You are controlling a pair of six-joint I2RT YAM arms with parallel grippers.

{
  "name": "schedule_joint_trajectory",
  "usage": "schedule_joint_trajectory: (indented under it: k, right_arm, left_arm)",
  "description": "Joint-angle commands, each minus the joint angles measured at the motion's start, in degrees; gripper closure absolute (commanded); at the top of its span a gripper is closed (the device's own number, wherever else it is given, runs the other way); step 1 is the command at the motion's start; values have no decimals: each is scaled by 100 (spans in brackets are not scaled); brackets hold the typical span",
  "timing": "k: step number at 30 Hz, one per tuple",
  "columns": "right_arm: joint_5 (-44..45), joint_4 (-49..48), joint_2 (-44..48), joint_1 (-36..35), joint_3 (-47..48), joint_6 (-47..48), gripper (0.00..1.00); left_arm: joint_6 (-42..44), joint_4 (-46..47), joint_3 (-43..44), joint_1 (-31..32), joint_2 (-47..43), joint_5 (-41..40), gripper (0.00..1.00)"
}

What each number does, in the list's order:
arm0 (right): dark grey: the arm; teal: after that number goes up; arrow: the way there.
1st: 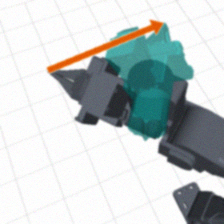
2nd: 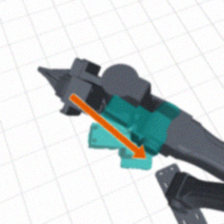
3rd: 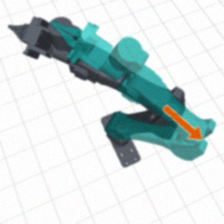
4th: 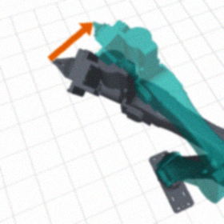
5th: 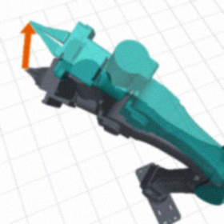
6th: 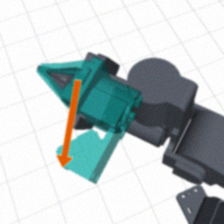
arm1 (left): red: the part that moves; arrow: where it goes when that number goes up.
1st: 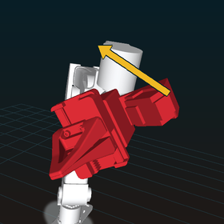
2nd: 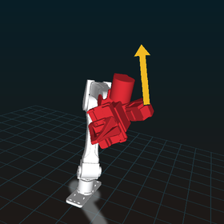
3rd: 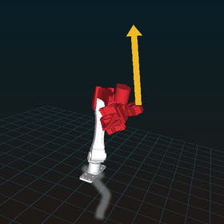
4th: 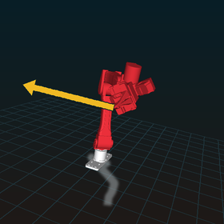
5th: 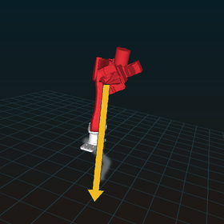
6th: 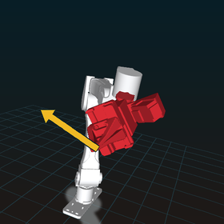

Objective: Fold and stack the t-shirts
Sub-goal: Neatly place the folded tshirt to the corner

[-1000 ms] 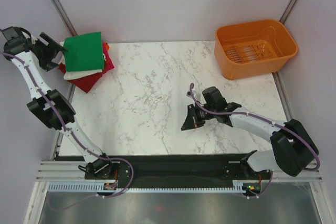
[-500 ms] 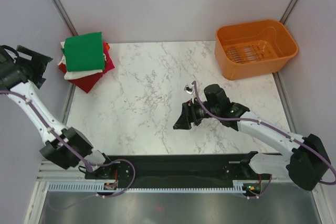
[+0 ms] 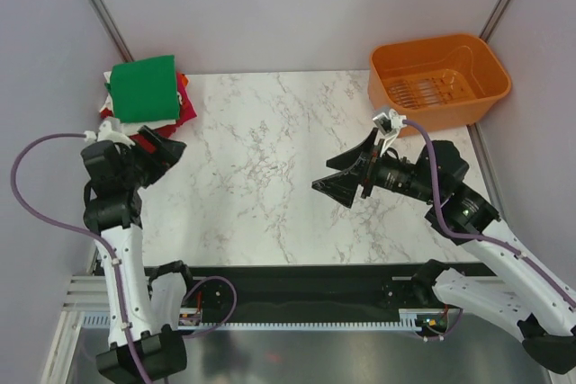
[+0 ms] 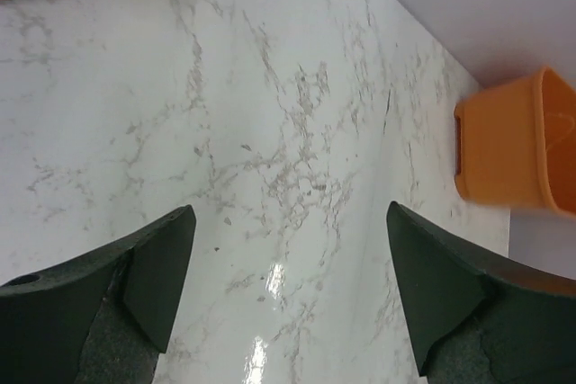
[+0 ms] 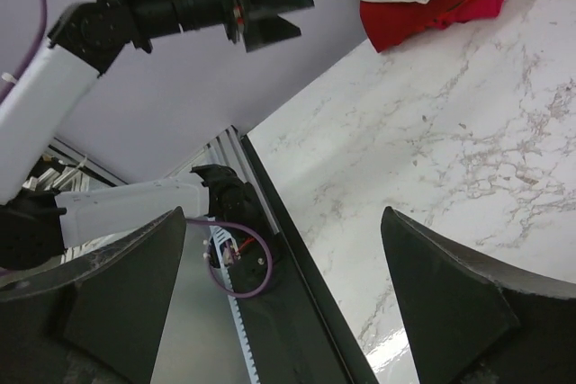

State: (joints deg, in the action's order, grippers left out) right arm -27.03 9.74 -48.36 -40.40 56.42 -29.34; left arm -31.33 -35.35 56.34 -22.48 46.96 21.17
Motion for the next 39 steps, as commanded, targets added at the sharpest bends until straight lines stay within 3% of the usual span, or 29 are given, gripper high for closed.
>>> schedule_joint_trajectory:
  k: [1, 4, 7, 8, 10, 15, 16, 17, 20, 24, 27, 30, 31, 33, 36, 39]
  right_arm:
    - [250, 168, 81, -29, 228, -45, 2]
    - [294, 248, 212, -29, 220, -89, 2]
    - [365, 248, 344, -29, 123, -124, 2]
    - [365, 248, 371, -20, 123, -133, 2]
    - [347, 265, 406, -29, 88, -177, 2]
    - [286, 283, 511, -29, -8, -151, 2]
    - [277, 301, 564, -20, -17, -151, 2]
    - [277, 309, 590, -20, -26, -151, 2]
    - [215, 449, 652, -20, -26, -107, 2]
    - [198, 564, 714, -29, -149, -2, 2]
    - [207, 538, 679, -20, -254, 60, 2]
    - [145, 547, 626, -29, -237, 78, 2]
    - [128, 547, 661, -29, -246, 78, 2]
    - [110, 556, 731, -29, -324, 95, 2]
    - [92, 564, 784, -29, -448, 192, 2]
    - [66, 582, 635, -20, -474, 280, 2]
  left_arm:
    - [557, 547, -552, 568, -309, 405, 7]
    - [1030, 547, -992, 1270, -556, 64, 5]
    - [988, 503, -1098, 2175, -635, -796, 6]
    - [1006, 538, -1159, 2578, -644, -1816, 7]
    - [1225, 932, -1344, 3458, -758, -2614, 8]
    - [1226, 934, -2389, 5355, -1128, -2618, 8]
    - [2270, 2718, -2469, 5542, -1110, -3845, 5]
    - [2211, 2770, -2574, 5666, -1119, -6537, 4]
    - [1517, 2701, -2811, 5948, -1433, -7563, 4]
    - [1393, 3041, -3399, 5992, -1296, -8768, 0]
    - [1700, 4793, -4462, 5992, -971, -8884, 0]
    - [1060, 5212, -5123, 5992, -995, -9077, 0]
    - [1433, 5414, -5150, 5983, -1091, -8965, 0]
    - [2443, 6729, -5615, 5670, -1128, -7957, 0]
    - [2615, 7112, -5590, 4843, -883, -6603, 0]
    - [2920, 8357, -5564, 4403, 126, -5627, 0]
